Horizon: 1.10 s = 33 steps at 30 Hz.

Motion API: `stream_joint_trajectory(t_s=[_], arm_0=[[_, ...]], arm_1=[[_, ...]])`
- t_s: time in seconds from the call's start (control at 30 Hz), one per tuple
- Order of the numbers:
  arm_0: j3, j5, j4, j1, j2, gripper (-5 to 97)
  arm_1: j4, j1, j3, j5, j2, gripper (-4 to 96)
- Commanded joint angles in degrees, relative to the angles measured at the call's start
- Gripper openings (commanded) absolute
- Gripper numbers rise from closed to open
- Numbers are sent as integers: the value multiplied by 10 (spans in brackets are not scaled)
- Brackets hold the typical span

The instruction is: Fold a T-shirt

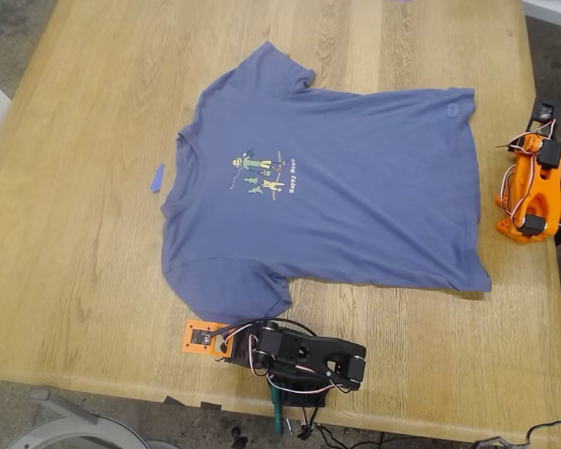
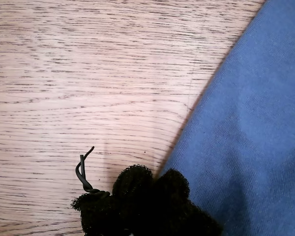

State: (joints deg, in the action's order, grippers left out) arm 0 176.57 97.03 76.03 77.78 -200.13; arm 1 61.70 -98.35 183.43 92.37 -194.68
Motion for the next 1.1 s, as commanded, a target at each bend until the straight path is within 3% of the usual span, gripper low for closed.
stream_joint_trajectory(t_s=[0.0,1.07], arm_0=[[-10,8,-13,-2,-67,2],[-10,13,-19,-9,-67,25]], arm_1=[[3,-4,39,6,-4,6],[-4,1,39,-24,-4,2]])
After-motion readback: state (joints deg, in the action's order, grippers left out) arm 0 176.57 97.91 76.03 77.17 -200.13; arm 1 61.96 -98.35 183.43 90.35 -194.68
